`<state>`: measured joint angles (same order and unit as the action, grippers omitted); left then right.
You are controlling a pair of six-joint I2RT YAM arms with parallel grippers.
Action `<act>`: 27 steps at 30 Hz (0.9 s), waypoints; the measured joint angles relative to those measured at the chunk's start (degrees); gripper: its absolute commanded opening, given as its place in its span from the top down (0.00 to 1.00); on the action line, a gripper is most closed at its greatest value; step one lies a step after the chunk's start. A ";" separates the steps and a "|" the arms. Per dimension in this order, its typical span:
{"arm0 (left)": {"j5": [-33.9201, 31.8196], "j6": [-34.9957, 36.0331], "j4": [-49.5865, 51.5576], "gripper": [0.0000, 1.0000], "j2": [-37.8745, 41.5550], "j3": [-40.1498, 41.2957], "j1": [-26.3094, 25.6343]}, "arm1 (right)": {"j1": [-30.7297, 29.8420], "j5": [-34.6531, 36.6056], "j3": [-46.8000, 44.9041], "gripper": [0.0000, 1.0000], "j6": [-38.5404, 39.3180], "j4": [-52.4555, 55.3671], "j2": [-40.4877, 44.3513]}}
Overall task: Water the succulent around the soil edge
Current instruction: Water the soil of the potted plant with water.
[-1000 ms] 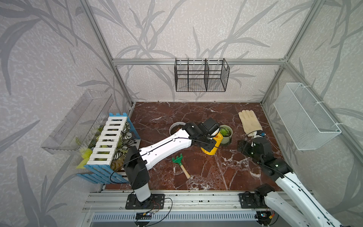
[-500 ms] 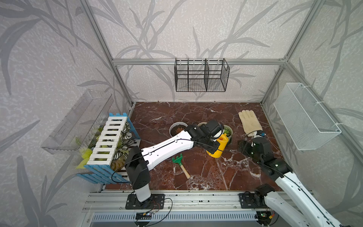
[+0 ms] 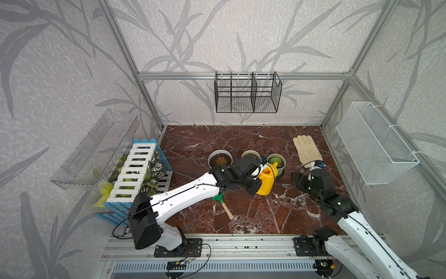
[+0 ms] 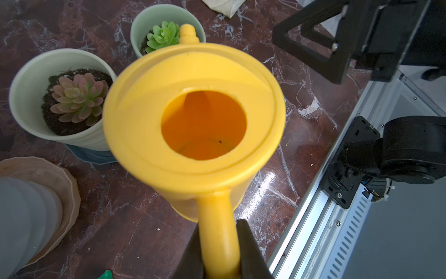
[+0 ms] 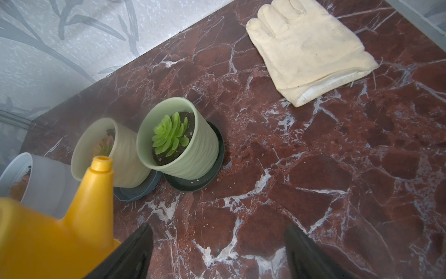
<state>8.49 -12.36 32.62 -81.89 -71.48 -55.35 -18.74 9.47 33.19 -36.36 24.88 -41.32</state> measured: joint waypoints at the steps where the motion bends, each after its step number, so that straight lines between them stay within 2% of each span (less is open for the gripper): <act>1: -0.22 -0.22 -0.31 1.00 1.60 1.38 0.48 | 0.00 -0.57 0.00 0.13 0.04 -0.33 -0.15; 4: -1.18 -0.81 0.26 1.00 5.40 4.07 2.78 | 0.00 -1.79 0.00 0.13 0.20 -1.20 -1.01; 9: -4.04 -1.18 5.03 1.00 7.56 3.43 5.53 | 0.00 -2.99 -0.07 0.13 0.20 -1.90 -2.45; 16: -7.63 -1.31 15.06 1.00 4.42 -2.51 7.45 | 0.00 -3.15 -0.22 0.13 0.20 -2.40 -2.54; 27: -9.31 -1.77 21.97 1.00 -1.31 -8.72 8.63 | 0.00 -3.08 -0.28 0.13 0.17 -2.38 -2.51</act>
<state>-0.82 -14.13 54.59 -83.20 -80.20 -46.72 -18.74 6.39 32.91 -36.18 22.50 -43.83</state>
